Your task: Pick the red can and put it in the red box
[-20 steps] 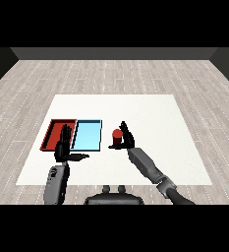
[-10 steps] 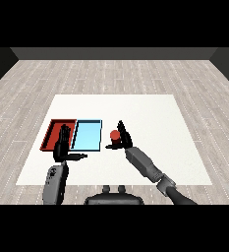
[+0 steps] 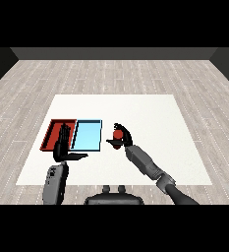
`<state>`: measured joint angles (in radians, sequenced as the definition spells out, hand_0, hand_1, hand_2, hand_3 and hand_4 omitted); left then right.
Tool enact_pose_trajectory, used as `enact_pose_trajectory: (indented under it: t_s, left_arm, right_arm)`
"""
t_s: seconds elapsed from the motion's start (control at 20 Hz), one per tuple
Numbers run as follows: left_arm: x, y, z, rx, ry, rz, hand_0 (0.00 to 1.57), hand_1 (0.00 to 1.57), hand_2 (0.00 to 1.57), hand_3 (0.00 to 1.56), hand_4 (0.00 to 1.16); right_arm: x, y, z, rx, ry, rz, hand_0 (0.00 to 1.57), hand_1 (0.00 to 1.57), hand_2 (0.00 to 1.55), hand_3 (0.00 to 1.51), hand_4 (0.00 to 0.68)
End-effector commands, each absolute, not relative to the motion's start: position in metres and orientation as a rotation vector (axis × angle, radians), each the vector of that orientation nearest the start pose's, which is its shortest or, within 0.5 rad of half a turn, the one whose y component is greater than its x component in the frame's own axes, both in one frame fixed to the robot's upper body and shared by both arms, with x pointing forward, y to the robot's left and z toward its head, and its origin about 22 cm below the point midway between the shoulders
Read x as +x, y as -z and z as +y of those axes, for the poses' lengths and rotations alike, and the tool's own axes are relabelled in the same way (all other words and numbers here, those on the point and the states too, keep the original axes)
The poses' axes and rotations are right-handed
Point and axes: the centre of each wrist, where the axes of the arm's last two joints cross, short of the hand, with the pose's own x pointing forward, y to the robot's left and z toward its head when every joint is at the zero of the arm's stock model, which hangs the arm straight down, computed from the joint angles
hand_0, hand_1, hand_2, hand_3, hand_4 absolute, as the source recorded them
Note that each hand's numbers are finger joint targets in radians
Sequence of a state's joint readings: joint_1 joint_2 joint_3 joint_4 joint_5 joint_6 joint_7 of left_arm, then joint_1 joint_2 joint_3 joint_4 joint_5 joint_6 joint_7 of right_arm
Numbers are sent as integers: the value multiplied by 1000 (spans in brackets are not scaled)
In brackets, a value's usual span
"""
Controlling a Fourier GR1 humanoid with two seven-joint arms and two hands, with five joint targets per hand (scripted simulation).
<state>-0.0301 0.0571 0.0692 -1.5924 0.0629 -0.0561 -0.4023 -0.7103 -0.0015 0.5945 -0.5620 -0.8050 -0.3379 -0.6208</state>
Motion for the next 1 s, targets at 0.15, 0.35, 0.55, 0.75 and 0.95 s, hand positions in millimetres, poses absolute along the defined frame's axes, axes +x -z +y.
enact_pose_trajectory:
  t_s: [0.15,0.35,0.55,0.75,0.95]
  left_arm:
    - [245,-11,248,14,-3,-2037,0,0,0,0,0]
    - [263,-18,247,2,-15,-2025,0,0,0,0,0]
    - [246,-22,253,-4,4,-2030,0,0,0,0,0]
    - [246,-15,249,20,5,-2036,0,0,0,0,0]
    - [248,-8,251,-7,7,-2026,0,0,0,0,0]
  right_arm:
    - [341,66,-95,45,-18,-1558,1571,1571,1489,1437,566]
    - [351,49,-83,49,-18,-1554,1571,1571,1484,1429,575]
    - [343,51,-79,56,-16,-1557,1571,1571,1487,1433,577]
    - [344,48,-79,51,-26,-1563,1571,1571,1486,1427,582]
    - [362,22,-86,44,9,-1620,1571,1571,1481,1411,595]
